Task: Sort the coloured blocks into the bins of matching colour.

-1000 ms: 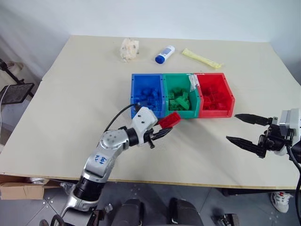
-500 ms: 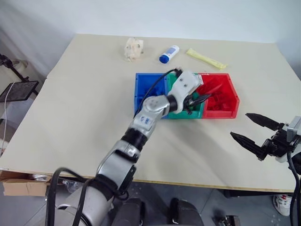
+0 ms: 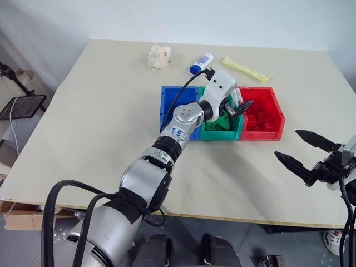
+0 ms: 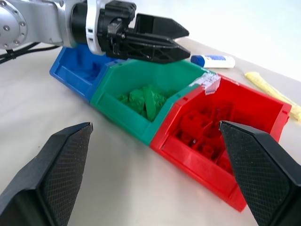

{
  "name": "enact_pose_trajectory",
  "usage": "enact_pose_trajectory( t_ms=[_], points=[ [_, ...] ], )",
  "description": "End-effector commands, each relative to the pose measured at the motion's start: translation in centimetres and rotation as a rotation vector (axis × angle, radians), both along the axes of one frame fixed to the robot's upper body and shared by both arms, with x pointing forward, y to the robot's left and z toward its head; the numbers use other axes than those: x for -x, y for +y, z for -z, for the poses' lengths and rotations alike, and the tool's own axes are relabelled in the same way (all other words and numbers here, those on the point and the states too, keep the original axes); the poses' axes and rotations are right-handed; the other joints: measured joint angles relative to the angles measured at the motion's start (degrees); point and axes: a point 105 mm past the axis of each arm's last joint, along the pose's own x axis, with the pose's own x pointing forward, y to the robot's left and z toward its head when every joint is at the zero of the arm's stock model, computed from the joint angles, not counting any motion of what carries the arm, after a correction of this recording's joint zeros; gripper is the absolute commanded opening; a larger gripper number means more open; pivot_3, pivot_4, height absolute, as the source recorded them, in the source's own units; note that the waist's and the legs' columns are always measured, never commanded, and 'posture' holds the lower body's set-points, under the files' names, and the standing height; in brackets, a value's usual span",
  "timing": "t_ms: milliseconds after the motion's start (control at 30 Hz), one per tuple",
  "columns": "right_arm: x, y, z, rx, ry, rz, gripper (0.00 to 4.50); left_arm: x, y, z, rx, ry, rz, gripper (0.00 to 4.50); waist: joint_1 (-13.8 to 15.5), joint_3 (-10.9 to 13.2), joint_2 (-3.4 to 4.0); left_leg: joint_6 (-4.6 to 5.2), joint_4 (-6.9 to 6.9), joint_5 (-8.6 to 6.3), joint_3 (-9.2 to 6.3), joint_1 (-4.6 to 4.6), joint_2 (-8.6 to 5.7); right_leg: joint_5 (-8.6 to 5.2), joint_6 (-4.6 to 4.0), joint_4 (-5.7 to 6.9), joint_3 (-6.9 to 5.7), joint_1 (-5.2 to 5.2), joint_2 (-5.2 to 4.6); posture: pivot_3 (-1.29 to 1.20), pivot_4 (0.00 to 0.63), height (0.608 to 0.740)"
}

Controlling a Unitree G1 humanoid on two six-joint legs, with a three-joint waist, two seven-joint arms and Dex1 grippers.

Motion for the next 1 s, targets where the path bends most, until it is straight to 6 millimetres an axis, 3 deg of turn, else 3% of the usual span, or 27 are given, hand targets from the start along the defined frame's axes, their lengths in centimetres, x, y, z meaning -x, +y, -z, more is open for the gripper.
enact_pose_trajectory(
  t_ms=[33,167,267,367,567,667,733,833,1000],
  points=[
    [-0.2,0.2,-0.8,0.014,-0.018,-0.028,4.5,0.9,-0.7,-0.9,0.005,-0.063,0.056,4.48,-0.1,0.0,0.0,0.0,0.0,0.0,0.0,0.0,0.0,0.0,0.0,0.0,0.0,0.0,0.0,0.0,0.15,0.74],
    [-0.5,0.4,-0.9,0.024,-0.006,-0.059,4.5,1.0,1.1,0.1,-0.033,-0.054,0.127,4.48,-0.3,0.0,0.02,0.0,0.0,0.0,0.0,0.02,0.02,0.0,0.0,0.04,-0.01,0.0,0.02,0.0,0.15,0.74],
    [-0.7,0.5,-0.6,0.05,0.022,-0.1,4.5,2.2,4.0,0.5,-0.029,-0.055,0.271,4.48,-0.9,0.0,0.04,0.0,0.01,0.0,0.04,0.02,0.02,0.0,0.0,0.07,0.02,-0.04,0.01,0.0,0.15,0.74],
    [-1.0,0.5,-0.5,0.081,0.045,-0.131,4.5,2.7,6.7,1.2,-0.064,-0.047,0.301,4.48,-1.6,0.0,0.04,0.0,0.02,0.0,-0.01,0.03,0.07,0.0,-0.01,0.15,0.01,-0.05,0.04,0.0,0.15,0.74],
    [-1.5,0.1,0.1,0.197,0.106,-0.217,4.5,5.2,13.1,2.5,-0.141,0.003,0.364,4.48,-2.2,0.0,0.06,0.0,0.1,0.0,-0.08,0.04,0.07,0.0,-0.01,0.22,0.05,-0.04,0.0,0.0,0.15,0.74],
    [-1.9,-0.5,0.4,0.289,0.145,-0.265,4.5,6.6,17.7,3.8,-0.221,0.076,0.344,4.48,-2.6,0.0,0.07,0.0,0.13,0.0,-0.16,0.03,0.05,0.0,-0.01,0.23,0.09,-0.02,-0.03,0.0,0.15,0.74],
    [-2.1,-0.9,0.5,0.319,0.158,-0.28,4.5,7.2,19.0,4.2,-0.245,0.111,0.338,4.48,-2.8,0.0,0.07,-0.01,0.12,0.0,-0.22,0.03,0.06,0.0,-0.02,0.25,0.21,-0.01,-0.04,0.0,0.15,0.74],
    [-2.6,-1.8,0.5,0.358,0.175,-0.29,4.5,8.3,22.7,5.2,-0.312,0.195,0.281,4.48,-3.0,0.0,0.07,-0.01,0.15,-0.01,-0.39,0.01,0.04,0.0,-0.02,0.22,0.33,0.06,-0.09,0.0,0.15,0.74],
    [-3.3,-2.4,0.4,0.37,0.177,-0.299,4.5,8.4,24.4,5.1,-0.335,0.205,0.223,4.48,-2.8,0.0,0.07,-0.02,0.15,-0.01,-0.47,0.01,0.04,-0.01,-0.03,0.2,0.34,0.08,-0.11,0.0,0.15,0.74]
  ],
)
